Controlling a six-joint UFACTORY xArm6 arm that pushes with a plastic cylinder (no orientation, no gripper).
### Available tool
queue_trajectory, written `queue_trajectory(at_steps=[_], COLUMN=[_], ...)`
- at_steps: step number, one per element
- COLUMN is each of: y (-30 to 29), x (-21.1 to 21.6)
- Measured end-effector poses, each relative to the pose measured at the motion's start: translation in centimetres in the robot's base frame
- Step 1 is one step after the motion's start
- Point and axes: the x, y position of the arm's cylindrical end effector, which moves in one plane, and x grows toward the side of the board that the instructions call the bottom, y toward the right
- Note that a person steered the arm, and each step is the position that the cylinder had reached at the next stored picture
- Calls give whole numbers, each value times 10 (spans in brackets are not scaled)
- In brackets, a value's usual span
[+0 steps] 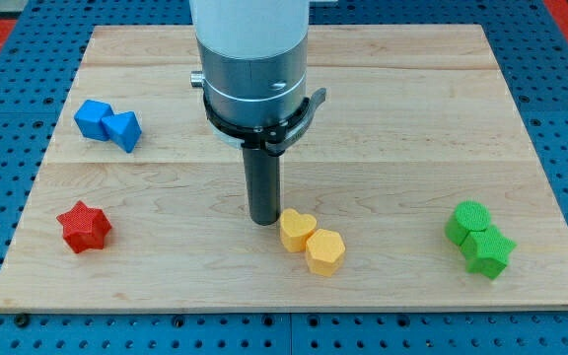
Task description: Push red circle towards center left
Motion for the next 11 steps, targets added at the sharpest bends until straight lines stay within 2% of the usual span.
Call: queue_trajectory(at_steps=[1,3,4,5,7,8,9,10,11], y=[-17,86,94,18,-40,-63,-76,-24,4], x=[-54,-205,-276,-297,-279,-305,-263,-198,-191])
